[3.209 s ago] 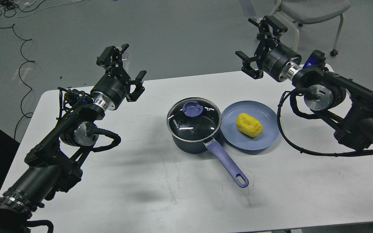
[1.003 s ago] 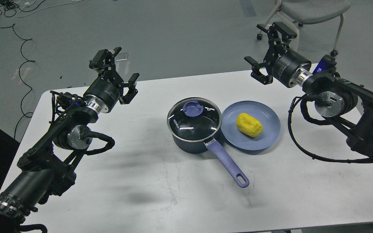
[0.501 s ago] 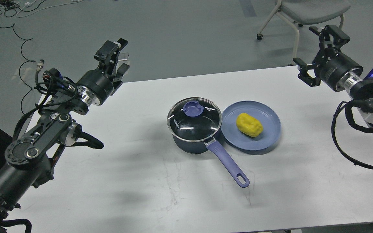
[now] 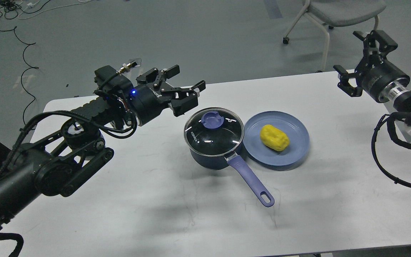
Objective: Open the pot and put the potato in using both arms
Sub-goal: 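Move the left gripper toward the purple knob of the pot lid, then close the left gripper on the purple lid knob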
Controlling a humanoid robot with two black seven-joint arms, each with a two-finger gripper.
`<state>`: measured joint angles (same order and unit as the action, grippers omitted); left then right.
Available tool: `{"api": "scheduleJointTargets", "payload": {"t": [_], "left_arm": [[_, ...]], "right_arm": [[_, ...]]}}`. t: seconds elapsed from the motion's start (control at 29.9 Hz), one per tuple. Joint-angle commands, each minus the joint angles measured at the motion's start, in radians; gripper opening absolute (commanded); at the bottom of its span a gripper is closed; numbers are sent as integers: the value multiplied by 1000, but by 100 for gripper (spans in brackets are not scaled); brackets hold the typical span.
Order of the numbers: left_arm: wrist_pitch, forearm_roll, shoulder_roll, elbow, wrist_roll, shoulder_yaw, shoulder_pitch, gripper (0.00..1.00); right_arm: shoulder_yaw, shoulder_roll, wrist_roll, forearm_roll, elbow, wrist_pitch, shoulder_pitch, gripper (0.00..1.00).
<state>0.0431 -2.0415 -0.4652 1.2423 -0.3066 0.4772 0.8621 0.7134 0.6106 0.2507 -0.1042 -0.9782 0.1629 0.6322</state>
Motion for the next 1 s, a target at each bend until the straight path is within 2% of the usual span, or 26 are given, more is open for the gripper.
{"api": "scheduleJointTargets", "payload": {"t": [0.0,0.13,0.33,0.64,0.97], "left_arm": [[1,-46,51,-11,0,-71,67,98],[1,-138,104,-37,1,-134,94,98],[1,-134,172,-113,0,-150,77,98],[1,-132,175,-196,0,-163,40,98],[1,-132,172,-196,-2,-163,9,98]], "right_arm": [[0,0,1,0,12,0,0,100],[0,1,-1,0,16,0,-2,100],[0,3,-1,0,18,0,-12,100],[-5,5,-1,0,33,3,-25,100],[-12,3,-1,-2,56,7,-25,100]]}}
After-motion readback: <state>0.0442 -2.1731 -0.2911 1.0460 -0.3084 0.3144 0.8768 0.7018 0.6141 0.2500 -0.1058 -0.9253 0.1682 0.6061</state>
